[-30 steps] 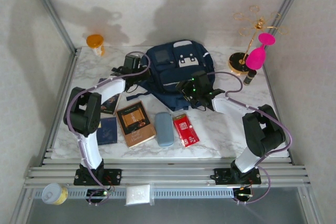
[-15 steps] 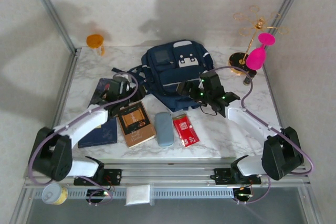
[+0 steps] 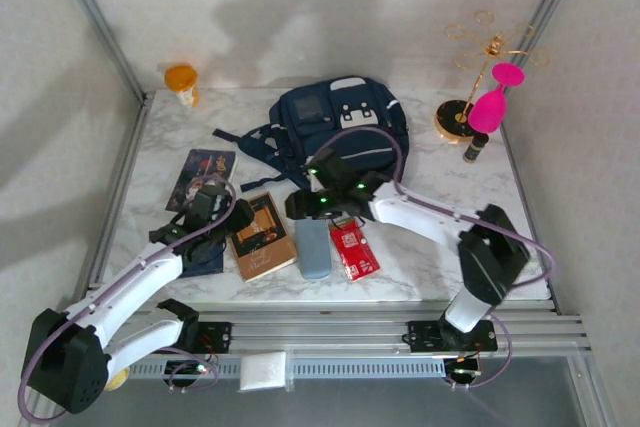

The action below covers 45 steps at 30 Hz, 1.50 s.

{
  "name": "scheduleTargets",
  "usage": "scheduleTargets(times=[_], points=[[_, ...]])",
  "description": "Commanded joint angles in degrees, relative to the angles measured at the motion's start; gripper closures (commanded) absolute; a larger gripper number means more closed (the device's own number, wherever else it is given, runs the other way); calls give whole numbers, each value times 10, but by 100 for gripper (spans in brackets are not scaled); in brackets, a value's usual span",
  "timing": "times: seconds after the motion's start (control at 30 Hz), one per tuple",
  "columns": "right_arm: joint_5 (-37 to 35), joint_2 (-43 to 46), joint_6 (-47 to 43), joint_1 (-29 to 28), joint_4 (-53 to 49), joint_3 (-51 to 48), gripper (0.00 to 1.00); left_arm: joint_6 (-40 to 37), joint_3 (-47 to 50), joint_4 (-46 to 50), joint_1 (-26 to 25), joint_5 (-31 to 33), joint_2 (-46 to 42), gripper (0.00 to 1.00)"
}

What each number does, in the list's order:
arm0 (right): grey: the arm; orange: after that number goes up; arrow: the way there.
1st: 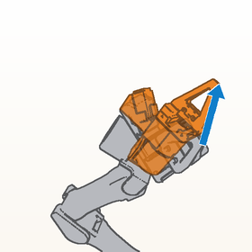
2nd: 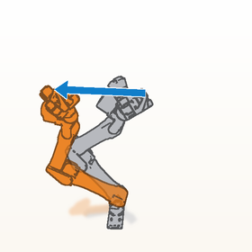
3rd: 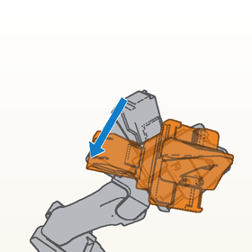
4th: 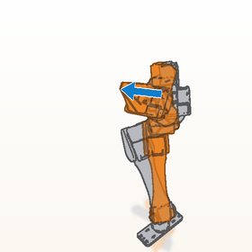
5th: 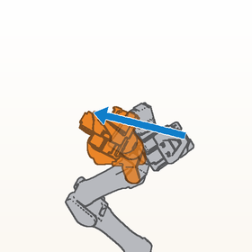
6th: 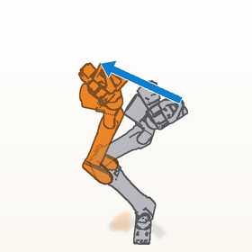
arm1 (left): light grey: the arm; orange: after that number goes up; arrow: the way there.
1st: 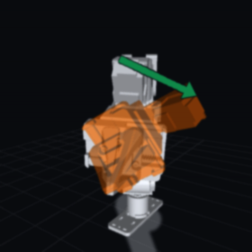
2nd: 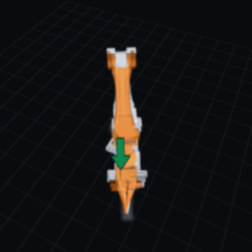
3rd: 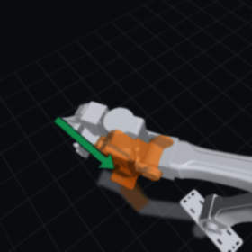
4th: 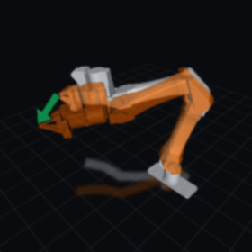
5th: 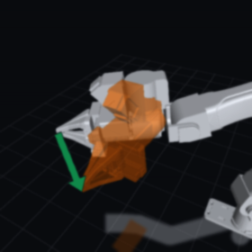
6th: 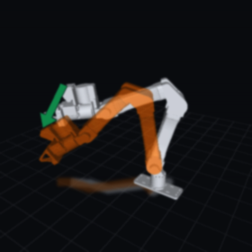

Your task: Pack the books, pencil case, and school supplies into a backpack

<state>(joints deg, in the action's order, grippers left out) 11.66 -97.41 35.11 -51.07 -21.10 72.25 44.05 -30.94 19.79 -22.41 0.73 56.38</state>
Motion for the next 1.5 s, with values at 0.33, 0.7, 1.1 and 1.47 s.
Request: scheduleTargets(times=[0.33,0.7,1.1,1.47], points=[[-19,-244,-51,-16,-119,249,33,8,89,-38,3,-15,46,44],[-26,-333,-44,-12,-166,333,26,1,102,-96,5,-36,97,54],[100,-295,-37,-26,-124,284,31,-16,98,-86,16,15,157,61],[135,-194,-34,-14,-98,227,39,-16,98,-79,19,40,151,60]])
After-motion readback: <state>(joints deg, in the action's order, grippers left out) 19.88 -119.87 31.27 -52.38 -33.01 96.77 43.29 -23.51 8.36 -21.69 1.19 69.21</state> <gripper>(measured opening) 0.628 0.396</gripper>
